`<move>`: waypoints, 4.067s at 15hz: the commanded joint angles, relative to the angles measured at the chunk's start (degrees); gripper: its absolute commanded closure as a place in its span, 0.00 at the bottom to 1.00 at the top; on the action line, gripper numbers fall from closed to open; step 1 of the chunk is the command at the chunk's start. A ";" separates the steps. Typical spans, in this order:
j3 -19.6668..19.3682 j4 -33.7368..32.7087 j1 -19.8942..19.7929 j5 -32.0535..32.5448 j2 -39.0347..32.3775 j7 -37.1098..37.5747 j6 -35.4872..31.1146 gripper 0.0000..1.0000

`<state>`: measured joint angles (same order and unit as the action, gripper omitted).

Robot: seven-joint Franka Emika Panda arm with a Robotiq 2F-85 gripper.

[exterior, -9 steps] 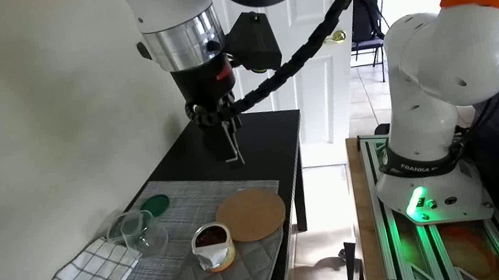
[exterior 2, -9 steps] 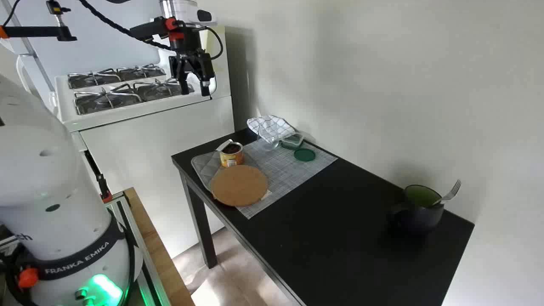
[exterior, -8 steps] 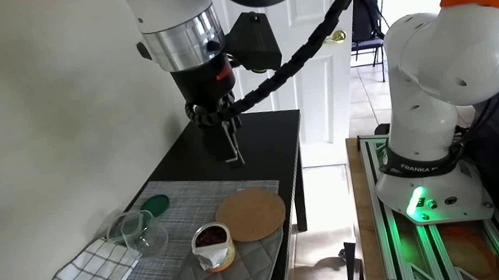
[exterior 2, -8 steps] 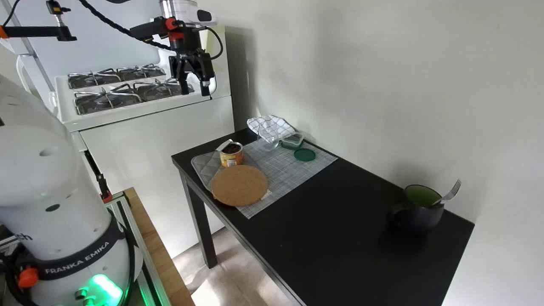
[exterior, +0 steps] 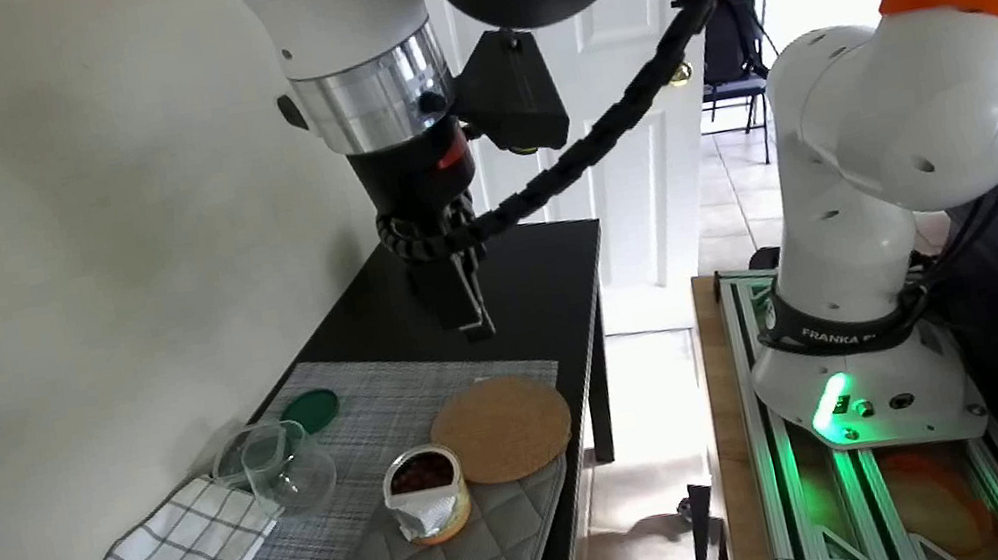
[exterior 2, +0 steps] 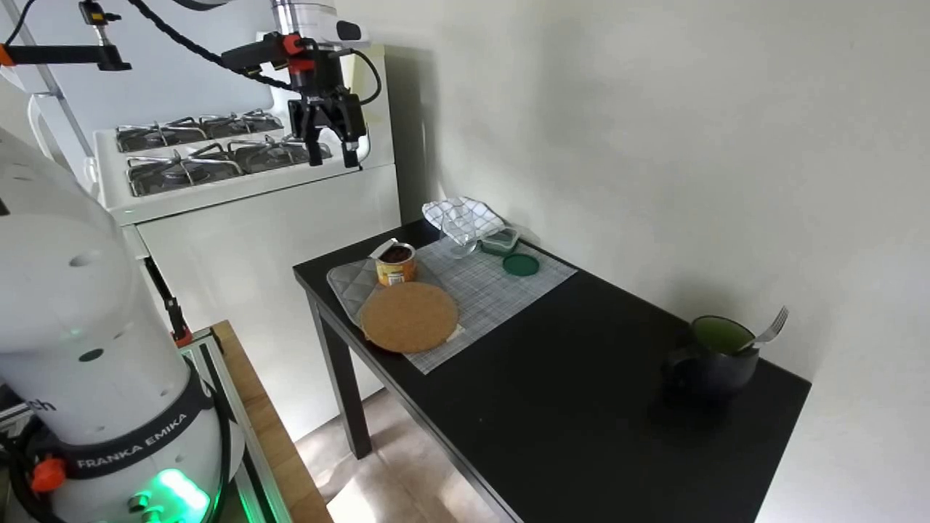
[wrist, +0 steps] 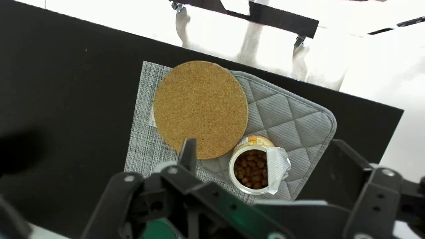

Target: Move the circular object to the right

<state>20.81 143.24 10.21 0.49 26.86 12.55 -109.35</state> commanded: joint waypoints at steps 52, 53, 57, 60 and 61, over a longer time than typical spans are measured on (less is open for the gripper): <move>-3.88 0.10 13.94 58.20 -46.34 55.12 -14.22 0.00; -4.10 0.21 13.73 58.07 -46.58 55.84 -14.05 0.00; -5.51 0.26 12.79 58.13 -46.58 58.96 -13.80 0.00; -6.49 0.32 12.18 58.36 -46.48 60.95 -13.70 0.00; -6.73 0.42 12.04 58.34 -46.36 61.23 -13.52 0.00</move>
<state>14.86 143.85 22.66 57.18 -18.67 70.36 -123.56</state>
